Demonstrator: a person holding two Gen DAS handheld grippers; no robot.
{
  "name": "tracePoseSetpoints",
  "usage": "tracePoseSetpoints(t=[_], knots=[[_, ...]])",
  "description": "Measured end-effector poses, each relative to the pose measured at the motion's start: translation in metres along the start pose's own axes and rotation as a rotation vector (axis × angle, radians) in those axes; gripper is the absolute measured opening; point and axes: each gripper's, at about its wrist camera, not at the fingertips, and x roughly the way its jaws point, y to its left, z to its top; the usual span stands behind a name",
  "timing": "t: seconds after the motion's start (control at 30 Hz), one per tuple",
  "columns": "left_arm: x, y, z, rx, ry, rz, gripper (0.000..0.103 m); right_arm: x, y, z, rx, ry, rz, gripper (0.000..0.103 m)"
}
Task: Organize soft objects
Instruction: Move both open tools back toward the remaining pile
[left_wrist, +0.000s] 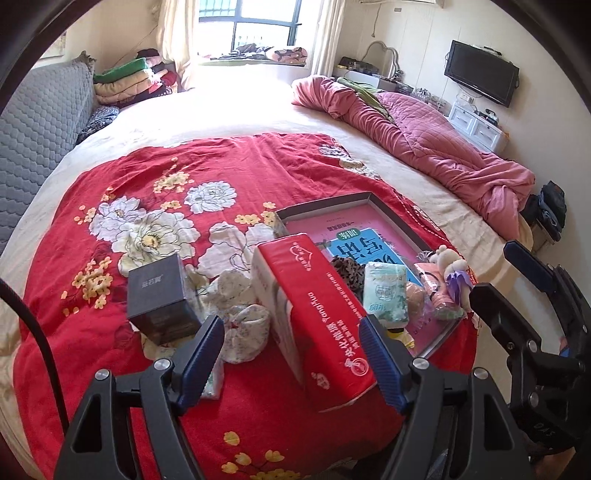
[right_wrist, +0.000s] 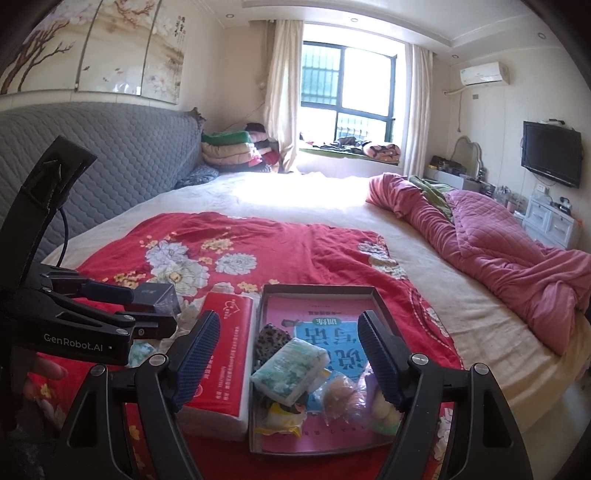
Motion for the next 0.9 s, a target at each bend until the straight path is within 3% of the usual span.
tracePoseSetpoints(t=[0.53,0.9], knots=[[0.004,0.078,-0.043,-0.115,0.068,0.043,0.079,0.019,0.087,0.006,-0.225,0.057,0.142,0.078],[0.043,0.113,-0.072,-0.2,0.169,0.017,0.081,0.049,0.114,-0.01,-0.351,0.14,0.178,0.078]])
